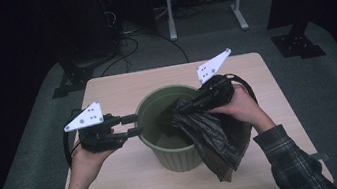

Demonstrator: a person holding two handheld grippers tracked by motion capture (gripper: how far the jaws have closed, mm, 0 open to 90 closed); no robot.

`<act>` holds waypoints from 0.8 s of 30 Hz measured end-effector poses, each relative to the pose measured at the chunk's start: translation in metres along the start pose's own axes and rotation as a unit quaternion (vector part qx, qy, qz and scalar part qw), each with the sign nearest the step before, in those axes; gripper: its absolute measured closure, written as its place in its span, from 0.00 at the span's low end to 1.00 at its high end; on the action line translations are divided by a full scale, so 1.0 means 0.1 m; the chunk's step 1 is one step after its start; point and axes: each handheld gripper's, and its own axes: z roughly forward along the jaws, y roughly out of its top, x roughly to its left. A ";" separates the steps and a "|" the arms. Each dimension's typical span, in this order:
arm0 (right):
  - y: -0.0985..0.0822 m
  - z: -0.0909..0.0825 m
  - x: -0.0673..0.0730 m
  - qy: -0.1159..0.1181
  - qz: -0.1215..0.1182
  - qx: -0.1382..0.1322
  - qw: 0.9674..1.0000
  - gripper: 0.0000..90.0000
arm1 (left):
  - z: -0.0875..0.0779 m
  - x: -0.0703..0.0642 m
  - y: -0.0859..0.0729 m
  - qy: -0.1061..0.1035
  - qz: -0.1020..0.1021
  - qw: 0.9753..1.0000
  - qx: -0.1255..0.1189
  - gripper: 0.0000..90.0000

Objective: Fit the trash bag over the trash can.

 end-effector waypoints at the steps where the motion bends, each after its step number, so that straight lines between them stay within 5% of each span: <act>1: 0.00 0.00 0.00 0.000 0.001 0.001 1.000 0.99 | 0.04 0.02 0.02 -0.001 0.002 1.000 -0.001 0.61; 16: 0.05 0.02 0.00 0.028 -0.006 -0.017 0.999 0.99 | 0.48 0.12 0.19 -0.010 0.049 0.998 0.041 0.52; 20: 0.06 0.05 0.01 0.035 -0.008 -0.014 0.999 0.99 | 0.60 0.14 0.22 -0.026 0.063 0.996 0.062 0.53; 24: 0.07 0.05 0.02 0.040 -0.011 -0.019 0.999 0.99 | 0.68 0.13 0.22 -0.060 0.066 0.993 0.074 0.65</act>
